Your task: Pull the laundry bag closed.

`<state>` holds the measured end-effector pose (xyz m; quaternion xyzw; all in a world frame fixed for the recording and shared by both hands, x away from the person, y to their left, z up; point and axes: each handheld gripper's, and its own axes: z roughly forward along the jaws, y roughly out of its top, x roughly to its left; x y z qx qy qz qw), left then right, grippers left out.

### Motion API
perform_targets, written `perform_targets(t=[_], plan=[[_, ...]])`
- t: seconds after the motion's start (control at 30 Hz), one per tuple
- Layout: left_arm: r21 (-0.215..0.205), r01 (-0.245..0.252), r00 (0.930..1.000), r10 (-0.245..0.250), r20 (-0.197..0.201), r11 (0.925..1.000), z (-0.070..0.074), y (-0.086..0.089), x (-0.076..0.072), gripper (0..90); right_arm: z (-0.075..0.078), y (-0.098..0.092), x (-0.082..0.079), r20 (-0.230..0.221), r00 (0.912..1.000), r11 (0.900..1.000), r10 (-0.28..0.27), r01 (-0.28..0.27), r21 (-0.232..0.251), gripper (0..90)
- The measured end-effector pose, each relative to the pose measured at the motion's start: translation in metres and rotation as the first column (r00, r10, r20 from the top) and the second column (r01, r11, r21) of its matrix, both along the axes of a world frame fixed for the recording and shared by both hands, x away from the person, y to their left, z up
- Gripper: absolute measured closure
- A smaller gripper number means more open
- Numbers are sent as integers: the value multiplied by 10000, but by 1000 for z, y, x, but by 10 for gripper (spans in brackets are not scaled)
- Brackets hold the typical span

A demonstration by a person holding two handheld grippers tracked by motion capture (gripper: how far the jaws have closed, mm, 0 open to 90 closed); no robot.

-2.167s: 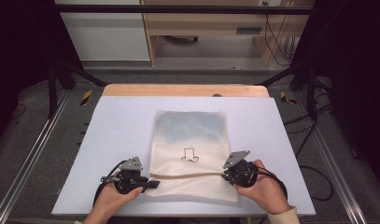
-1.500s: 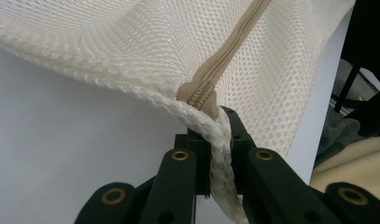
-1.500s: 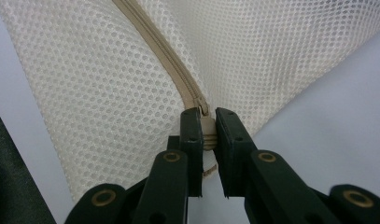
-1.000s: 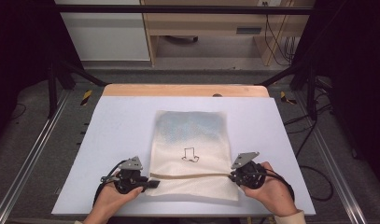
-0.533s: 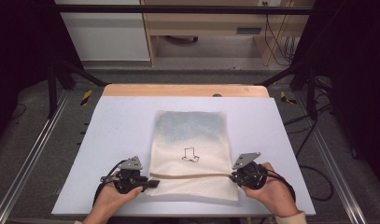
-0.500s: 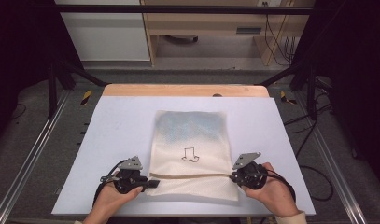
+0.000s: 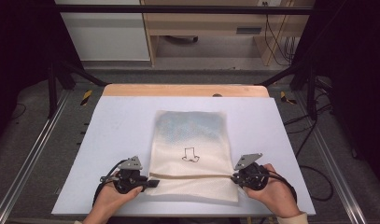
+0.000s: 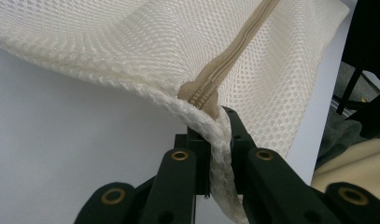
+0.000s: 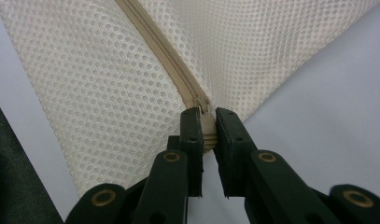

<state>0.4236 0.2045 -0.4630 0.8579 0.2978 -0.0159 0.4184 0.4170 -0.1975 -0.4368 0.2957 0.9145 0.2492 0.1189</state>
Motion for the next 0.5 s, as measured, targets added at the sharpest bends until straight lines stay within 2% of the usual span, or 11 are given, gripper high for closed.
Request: perform_targets(t=[0.2, 0.37, 0.4, 0.43, 0.5], plan=[[52, 26, 10000, -26, 7, 10000, 0, -1, -1, 843, -1, -1, -2, -117, 9999, 10000, -47, 46, -22, 820], [177, -123, 9995, 118, 300, 9998, -1, -1, -3, 809, -3, 0, -2, -168, 9998, 9999, -101, 102, 15, 818], [209, -204, 9992, 197, 336, 9996, -1, -1, -3, 772, -3, -1, -1, -165, 9998, 9999, -129, 131, 77, 814], [261, -326, 9988, 316, 371, 9991, -2, -1, -4, 633, -3, 0, -1, -168, 9998, 9998, -59, 62, 190, 761], [277, -646, 9966, 630, 528, 9975, -2, 1, -5, 501, -2, -2, 0, 4, 9999, 9986, -142, 142, 501, 642]])
